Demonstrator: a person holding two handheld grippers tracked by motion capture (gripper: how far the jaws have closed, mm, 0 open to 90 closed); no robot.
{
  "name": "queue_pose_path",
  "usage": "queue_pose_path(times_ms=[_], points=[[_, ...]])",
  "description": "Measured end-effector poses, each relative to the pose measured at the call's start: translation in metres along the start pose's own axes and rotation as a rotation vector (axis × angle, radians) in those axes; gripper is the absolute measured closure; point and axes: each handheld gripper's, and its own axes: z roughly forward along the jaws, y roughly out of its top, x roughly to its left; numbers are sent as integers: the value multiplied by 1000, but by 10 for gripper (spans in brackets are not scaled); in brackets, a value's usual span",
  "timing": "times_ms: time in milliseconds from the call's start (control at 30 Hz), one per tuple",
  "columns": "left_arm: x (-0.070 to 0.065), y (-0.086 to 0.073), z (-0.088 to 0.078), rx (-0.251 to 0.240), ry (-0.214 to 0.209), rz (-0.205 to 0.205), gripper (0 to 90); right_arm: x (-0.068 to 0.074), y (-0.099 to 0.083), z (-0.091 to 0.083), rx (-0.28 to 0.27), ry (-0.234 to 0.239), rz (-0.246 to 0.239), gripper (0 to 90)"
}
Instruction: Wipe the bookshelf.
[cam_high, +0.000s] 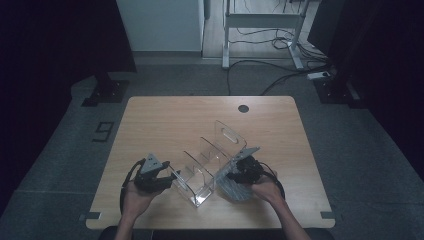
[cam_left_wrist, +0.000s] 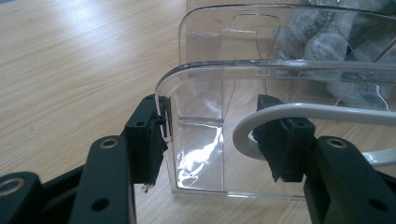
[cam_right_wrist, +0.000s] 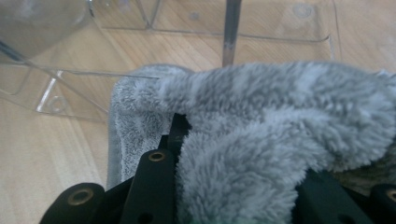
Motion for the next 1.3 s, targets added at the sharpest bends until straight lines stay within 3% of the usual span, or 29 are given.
queue_pose_path(times_ms=[333,667,867,1033,1300], points=[[0,0,1,-5,10,-13,448,-4,-6,21,48,-19,29,677],[2,-1,3,-18,22,-29,447,-6,-9,24,48,-17,57,672],[2,0,4,-25,36,-36,448,-7,-12,12,83,-39,46,663],[2,-1,5,-26,37,-36,448,-10,-20,-3,81,-28,64,663],[3,-1,5,-27,39,-38,448,-6,-27,-29,32,-11,75,662]])
